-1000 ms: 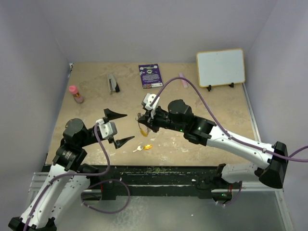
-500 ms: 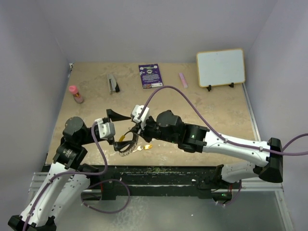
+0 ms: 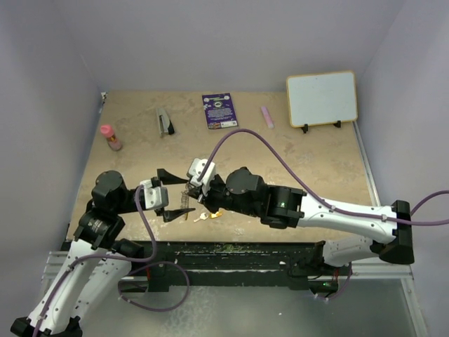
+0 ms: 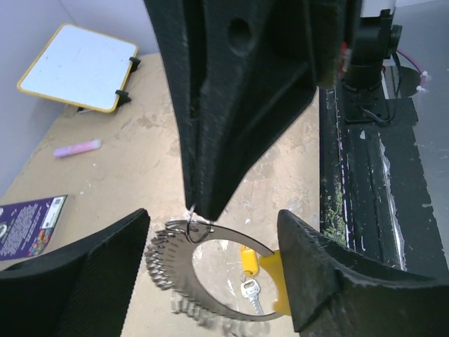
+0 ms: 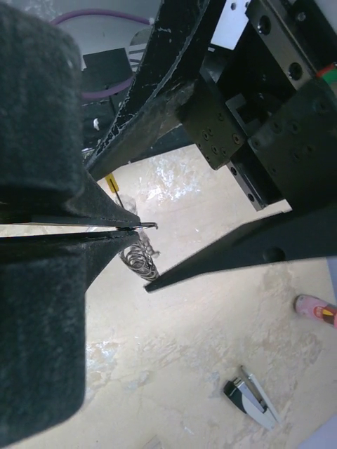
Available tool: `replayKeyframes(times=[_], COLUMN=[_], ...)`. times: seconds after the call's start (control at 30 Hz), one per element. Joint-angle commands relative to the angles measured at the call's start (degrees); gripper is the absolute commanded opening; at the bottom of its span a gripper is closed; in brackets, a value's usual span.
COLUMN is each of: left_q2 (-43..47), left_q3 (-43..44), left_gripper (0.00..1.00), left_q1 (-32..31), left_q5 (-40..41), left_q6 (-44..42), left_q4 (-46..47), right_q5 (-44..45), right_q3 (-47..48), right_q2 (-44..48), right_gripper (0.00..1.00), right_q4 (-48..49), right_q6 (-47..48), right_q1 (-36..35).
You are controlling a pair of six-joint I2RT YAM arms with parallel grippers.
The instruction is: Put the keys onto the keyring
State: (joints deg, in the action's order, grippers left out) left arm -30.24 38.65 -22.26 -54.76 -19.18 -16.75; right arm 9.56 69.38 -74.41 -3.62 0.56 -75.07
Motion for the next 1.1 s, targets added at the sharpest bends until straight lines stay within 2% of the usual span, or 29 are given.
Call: replayKeyframes(times=[0.0, 0.07, 0.23, 0.33, 0.4, 0.67, 0.93, 1.07], left_q2=[0.5, 0.4, 0.4, 0.5, 0.5, 0.6, 0.6, 0.3], left_q3=[2.4, 2.7, 4.2, 4.9, 5.5, 6.4, 5.7, 5.5], left_gripper=[0.73, 0.66, 0.59, 0.49, 0.45, 0.46, 0.47, 0.40], left_q1=[0.0, 0.1, 0.0, 0.0, 0.1, 0.0, 0.1, 0.1], left_q5=[-4.8, -5.3, -4.8, -3.9, -3.4, -3.8, -5.1, -5.1], left_q6=[-4.8, -5.9, -8.2, -9.7, -10.6, -11.4, -16.3, -16.5], left_q4=[-1.9, -2.6, -4.7, -5.8, -6.7, -7.2, -8.2, -7.9], right_q5=[1.0, 1.0, 0.4, 0.0, 0.0, -0.9, -1.0, -0.3], right_q3=[0.8, 0.8, 0.1, -0.3, -0.5, -1.5, -2.4, -2.0], right_q2=[3.5, 3.8, 4.4, 4.8, 5.0, 5.6, 6.5, 6.5], right_gripper=[0.00, 0.00, 0.00, 0.00, 0.00, 0.00, 0.00, 0.00], right_q4=[3.7, 3.7, 3.8, 4.1, 4.0, 4.0, 5.4, 5.0], right_q6=[-0.9, -1.1, -1.5, -1.7, -1.9, -2.9, -3.3, -3.2], right_q1=[-0.3, -0.5, -0.7, -0.9, -1.1, -1.6, -3.1, -4.2])
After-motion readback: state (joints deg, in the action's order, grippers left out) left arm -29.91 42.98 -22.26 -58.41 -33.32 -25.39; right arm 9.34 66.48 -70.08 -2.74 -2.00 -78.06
